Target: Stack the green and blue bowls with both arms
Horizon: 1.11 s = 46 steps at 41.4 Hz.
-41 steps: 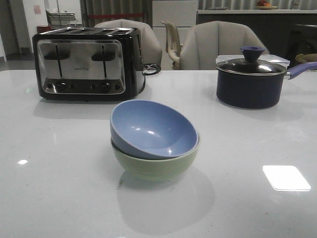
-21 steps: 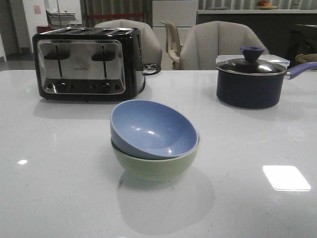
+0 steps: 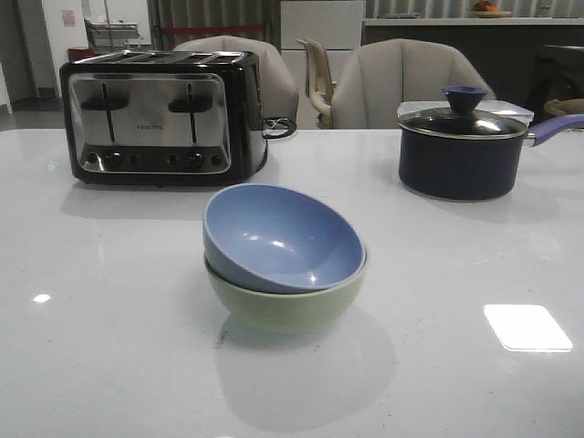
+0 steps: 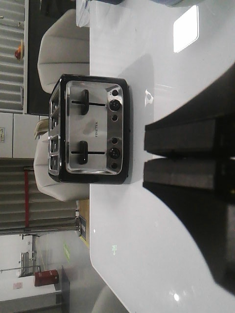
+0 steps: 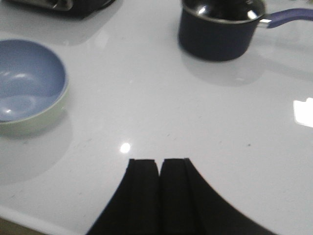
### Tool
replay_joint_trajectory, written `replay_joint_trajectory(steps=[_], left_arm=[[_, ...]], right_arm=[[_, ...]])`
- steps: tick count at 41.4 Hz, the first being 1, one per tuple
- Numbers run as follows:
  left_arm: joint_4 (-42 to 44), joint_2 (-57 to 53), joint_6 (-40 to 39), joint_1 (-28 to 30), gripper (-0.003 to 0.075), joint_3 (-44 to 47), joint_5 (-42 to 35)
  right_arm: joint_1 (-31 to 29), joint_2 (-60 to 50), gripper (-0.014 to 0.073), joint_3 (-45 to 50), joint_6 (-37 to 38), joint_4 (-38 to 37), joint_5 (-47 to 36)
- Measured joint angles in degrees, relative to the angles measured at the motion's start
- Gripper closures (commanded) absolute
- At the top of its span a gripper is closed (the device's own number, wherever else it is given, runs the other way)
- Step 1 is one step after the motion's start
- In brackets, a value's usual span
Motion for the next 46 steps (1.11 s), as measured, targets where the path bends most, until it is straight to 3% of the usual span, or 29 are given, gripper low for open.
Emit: replay_joint_trajectory(steps=[7, 14, 33, 46], left_arm=[[0.00, 0.00, 0.00, 0.00, 0.0619, 0.00, 0.00], [0.00, 0.00, 0.00, 0.00, 0.0619, 0.00, 0.00], [0.00, 0.00, 0.00, 0.00, 0.0619, 0.00, 0.00], [0.00, 0.00, 0.00, 0.00, 0.0619, 0.00, 0.00]], right_arm=[[-5.04, -10.65, 0.0559, 9.89, 0.00, 0.00, -7.87], [-6.55, -14.05, 0.0559, 15.74, 0.00, 0.00, -13.34], [-7.41, -14.14, 0.0559, 16.16, 0.12, 0.00, -18.37], [-8.46, -14.14, 0.0559, 16.16, 7.32, -3.75, -22.61]])
